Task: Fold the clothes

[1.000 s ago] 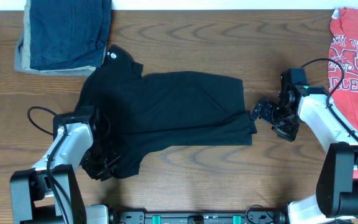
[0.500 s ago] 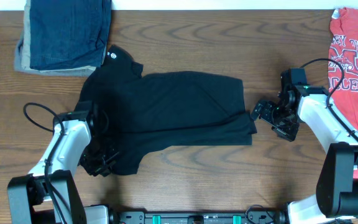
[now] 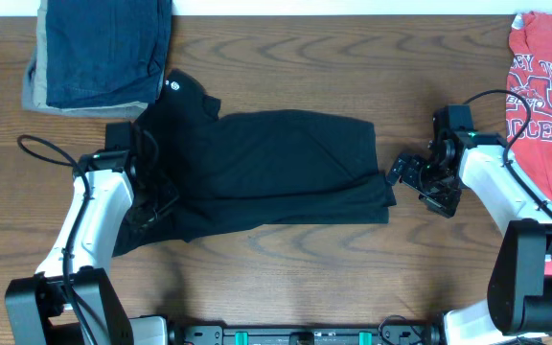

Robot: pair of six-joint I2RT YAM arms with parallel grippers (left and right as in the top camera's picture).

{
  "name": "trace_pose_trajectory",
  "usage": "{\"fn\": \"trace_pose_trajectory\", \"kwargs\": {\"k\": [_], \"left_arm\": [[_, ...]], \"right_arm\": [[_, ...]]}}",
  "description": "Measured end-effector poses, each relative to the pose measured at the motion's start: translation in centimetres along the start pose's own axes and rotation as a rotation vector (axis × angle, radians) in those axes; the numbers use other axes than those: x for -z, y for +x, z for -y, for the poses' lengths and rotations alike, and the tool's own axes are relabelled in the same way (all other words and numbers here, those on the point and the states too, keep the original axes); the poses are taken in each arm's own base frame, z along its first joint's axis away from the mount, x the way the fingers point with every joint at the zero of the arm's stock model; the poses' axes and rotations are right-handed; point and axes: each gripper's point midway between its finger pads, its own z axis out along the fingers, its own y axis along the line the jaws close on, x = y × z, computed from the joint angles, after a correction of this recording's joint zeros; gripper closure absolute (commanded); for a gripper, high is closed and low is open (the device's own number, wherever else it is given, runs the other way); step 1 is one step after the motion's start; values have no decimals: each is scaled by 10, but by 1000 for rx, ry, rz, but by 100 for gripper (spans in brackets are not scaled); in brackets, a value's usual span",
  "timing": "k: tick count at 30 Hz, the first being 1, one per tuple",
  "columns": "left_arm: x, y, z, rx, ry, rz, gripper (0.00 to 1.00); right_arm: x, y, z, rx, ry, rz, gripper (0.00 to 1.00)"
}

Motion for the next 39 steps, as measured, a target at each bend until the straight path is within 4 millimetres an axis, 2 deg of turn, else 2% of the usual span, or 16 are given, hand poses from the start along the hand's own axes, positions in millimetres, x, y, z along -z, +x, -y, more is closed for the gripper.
{"fn": "trace_pose_trajectory", "kwargs": {"k": [5,16,30,31,32,34,35,36,39], "left_arm": [[2,-23,15,-9,60,95,94],[9,-54,35,-22,142,225,94],[16,-73,48,-30,193,307,92],[17,-75,49,-30,198,314,84],[18,-77,50,-36,202,322,70],[20,-81,52,-34,212,343,20],[21,-84,54,-33,219,355,7],[22,-85,55,-34,224,362,2],[23,-86,56,-35,227,367,2]], "right_arm": [[0,-1,-1,1,-3,5,1],[0,-2,-1,1,-4,6,1],[0,-2,-1,1,-4,6,1],[0,-2,-1,1,-4,6,1],[0,-2,-1,1,-4,6,1],[0,-2,-1,1,-4,6,1],[0,-2,-1,1,-4,7,1],[0,-2,-1,1,-4,6,1],[0,-2,-1,1,-4,6,1]]}}
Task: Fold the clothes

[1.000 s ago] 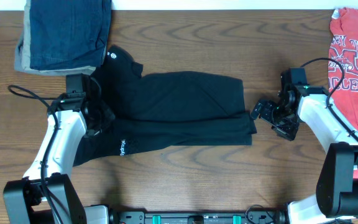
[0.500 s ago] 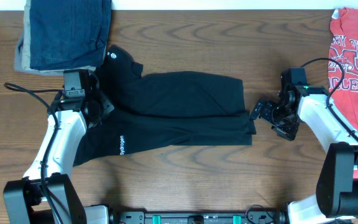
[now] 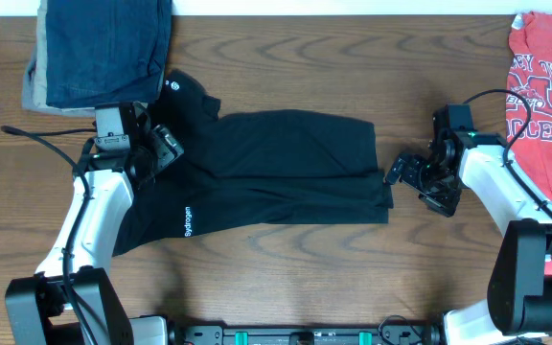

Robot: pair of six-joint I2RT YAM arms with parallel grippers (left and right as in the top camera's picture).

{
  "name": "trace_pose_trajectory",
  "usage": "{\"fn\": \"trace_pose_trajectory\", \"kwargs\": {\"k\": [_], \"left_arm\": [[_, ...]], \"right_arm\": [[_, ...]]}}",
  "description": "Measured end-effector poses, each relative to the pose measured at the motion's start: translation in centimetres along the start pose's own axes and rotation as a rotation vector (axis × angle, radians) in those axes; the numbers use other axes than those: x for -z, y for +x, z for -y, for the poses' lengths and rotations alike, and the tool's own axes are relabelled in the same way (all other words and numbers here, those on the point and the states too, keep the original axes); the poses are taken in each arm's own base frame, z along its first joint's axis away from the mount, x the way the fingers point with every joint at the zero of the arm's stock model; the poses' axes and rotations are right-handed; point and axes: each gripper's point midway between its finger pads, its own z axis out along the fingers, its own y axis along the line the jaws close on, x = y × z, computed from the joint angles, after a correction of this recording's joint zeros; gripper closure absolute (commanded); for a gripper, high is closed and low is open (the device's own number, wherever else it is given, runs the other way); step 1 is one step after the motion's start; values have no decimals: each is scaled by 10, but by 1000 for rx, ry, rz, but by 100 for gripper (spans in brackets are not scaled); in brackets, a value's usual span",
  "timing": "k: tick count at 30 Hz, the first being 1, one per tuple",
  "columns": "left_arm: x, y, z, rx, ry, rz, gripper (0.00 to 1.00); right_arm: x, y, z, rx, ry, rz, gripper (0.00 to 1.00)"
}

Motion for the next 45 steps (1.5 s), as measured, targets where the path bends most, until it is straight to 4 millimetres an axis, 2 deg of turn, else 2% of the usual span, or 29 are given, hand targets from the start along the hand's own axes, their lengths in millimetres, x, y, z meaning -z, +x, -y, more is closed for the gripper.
{"fn": "trace_pose_trajectory", "kwargs": {"k": [4,10,15,22,27,31,34,45], "left_arm": [[0,9,-6,4,-23,-37,2],[6,45,-28,17,-116,-183,2],[13,67,-41,25,-175,-276,2],[12,76,-47,28,-191,-301,2],[10,88,-58,28,-224,-325,2],[10,87,-62,23,-247,-316,2],[11,88,-65,21,-260,-320,2],[12,87,-66,20,-269,-316,2]], "right_arm": [[0,1,0,1,-3,-7,1],[1,8,-11,58,-66,-45,1],[2,14,-20,97,-120,-72,14],[0,35,-33,163,-136,-128,28],[-3,50,-50,245,-139,-139,29],[-6,57,-58,277,-112,-126,29],[-8,58,-58,277,-84,-111,30],[-12,47,-60,258,-74,-68,41]]}}
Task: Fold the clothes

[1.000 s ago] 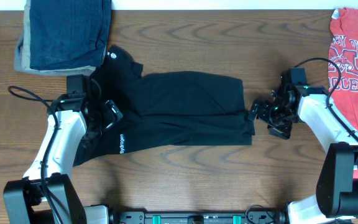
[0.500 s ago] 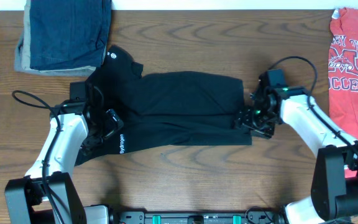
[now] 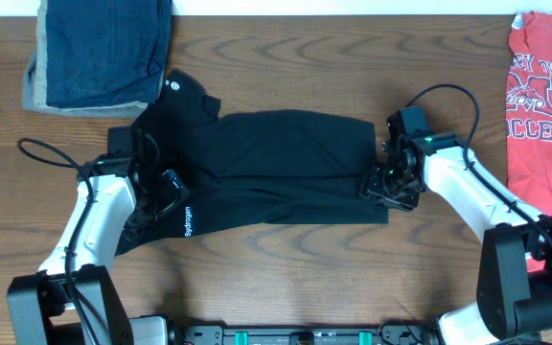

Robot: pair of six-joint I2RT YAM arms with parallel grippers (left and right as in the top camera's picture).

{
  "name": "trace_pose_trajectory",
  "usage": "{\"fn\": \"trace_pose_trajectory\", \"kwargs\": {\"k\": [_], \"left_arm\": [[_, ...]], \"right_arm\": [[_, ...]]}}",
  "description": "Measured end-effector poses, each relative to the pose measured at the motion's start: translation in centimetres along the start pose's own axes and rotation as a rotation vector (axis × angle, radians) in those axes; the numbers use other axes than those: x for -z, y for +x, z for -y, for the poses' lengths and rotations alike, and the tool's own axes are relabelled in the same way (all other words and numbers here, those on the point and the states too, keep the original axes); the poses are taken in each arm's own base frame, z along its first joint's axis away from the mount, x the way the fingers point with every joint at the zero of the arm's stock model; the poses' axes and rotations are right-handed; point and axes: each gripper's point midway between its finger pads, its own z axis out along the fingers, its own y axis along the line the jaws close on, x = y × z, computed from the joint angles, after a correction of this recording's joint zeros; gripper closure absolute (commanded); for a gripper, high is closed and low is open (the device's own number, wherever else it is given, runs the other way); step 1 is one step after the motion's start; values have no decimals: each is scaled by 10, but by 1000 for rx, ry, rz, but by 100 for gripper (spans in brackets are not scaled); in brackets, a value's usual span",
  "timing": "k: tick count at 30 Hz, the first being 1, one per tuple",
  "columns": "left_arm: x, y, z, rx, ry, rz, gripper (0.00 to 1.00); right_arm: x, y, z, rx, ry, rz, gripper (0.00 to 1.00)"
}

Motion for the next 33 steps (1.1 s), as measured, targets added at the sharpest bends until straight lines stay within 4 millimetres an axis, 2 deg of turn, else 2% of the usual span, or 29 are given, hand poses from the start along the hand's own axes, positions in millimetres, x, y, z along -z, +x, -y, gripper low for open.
{"fn": "trace_pose_trajectory", "kwargs": {"k": [11,15,17,20,33], "left_arm": [[0,0,0,0,0,0,2],[0,0,0,0,-1,0,2],[0,0,0,0,-1,0,2],[0,0,0,0,-1,0,2],[0,0,0,0,-1,0,2]], "right_arm": [[-3,-8,-2,0,-7,28,55],[-3,-11,-3,4,-10,38,74],[-3,-12,-4,5,-14,45,88],[-2,-15,-6,3,-21,58,98],[3,-49,-23,32,-83,197,99]]}}
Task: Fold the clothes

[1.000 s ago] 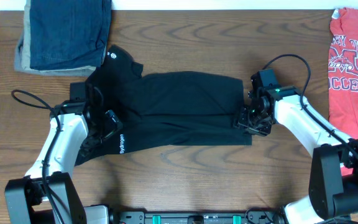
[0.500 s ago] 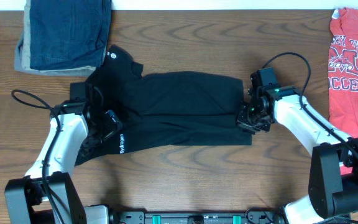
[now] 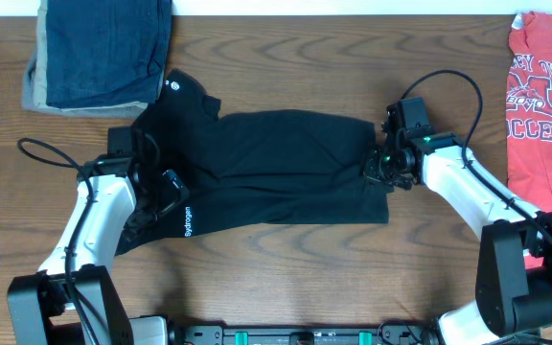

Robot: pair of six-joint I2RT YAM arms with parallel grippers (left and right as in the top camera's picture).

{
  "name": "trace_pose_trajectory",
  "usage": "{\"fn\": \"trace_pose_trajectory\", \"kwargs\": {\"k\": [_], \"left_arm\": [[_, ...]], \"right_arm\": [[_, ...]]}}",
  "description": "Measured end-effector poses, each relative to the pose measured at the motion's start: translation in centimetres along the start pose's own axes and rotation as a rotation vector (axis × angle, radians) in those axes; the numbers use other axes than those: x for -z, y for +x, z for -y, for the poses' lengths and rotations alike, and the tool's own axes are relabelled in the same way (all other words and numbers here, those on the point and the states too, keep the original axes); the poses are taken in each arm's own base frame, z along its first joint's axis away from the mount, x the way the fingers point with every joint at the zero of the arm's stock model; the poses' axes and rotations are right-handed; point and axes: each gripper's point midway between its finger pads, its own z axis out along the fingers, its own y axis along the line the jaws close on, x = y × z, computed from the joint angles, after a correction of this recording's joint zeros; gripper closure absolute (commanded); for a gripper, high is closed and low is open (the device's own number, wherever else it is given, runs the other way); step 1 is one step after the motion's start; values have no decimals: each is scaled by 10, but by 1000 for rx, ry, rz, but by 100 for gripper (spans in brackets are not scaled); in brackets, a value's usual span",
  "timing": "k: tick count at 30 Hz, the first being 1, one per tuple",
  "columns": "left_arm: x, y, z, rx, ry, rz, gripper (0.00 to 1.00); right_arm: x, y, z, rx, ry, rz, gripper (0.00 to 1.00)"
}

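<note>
A black garment (image 3: 276, 168) lies spread across the middle of the table, with white lettering (image 3: 187, 222) showing on a turned-over flap near its left end. My left gripper (image 3: 166, 184) rests low on the garment's left part, just above that lettering. Its dark fingers merge with the cloth, so their state is unclear. My right gripper (image 3: 376, 169) sits at the garment's right edge, over the seam between its upper and lower layers. Its fingers are likewise lost against the black fabric.
A folded stack of blue denim on grey cloth (image 3: 99, 53) sits at the back left, touching the black garment's collar end. A red printed T-shirt (image 3: 542, 101) lies along the right edge. Bare wood table (image 3: 286, 278) runs along the front.
My right gripper has shifted a little toward the back along the garment's right edge. The left arm and the garment's outline look unchanged.
At first my left gripper was low on the garment's left end and the right one stood open just off its right edge. Then the left was raised near the collar, with the white lettering newly exposed. Later the left was low again and the right had reached the right edge.
</note>
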Motion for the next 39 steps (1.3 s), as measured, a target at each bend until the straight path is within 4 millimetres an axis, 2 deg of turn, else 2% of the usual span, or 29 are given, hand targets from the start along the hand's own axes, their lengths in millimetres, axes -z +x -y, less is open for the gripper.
{"fn": "trace_pose_trajectory", "kwargs": {"k": [8,16,18,20,21,22,24,29,32,34,35,37,39], "left_arm": [[0,0,0,0,0,0,2],[0,0,0,0,0,0,2],[0,0,0,0,0,0,2],[0,0,0,0,0,0,2],[0,0,0,0,0,0,2],[0,0,0,0,0,0,2],[0,-1,0,0,1,2,2],[0,2,-1,-4,-4,-6,2],[4,13,-8,-9,-31,-50,2],[11,18,-11,-14,-35,-58,2],[16,19,-11,-16,-31,-51,9],[26,18,-9,-22,-8,-26,29],[37,17,-3,-49,35,0,42]], "right_arm": [[2,-28,0,13,25,126,99],[8,-58,-10,30,-4,258,96],[9,-63,-12,26,-12,279,76],[10,-65,-13,27,-10,292,43],[10,-65,-12,27,-7,292,21],[10,-66,-11,29,-3,293,15],[9,-64,-10,26,2,284,10],[6,-52,-2,15,31,235,11],[4,-39,4,8,47,176,18],[4,-30,4,7,45,139,30],[6,-26,4,10,40,122,39],[11,-19,1,19,22,97,61],[17,-12,-2,27,7,74,75]]}}
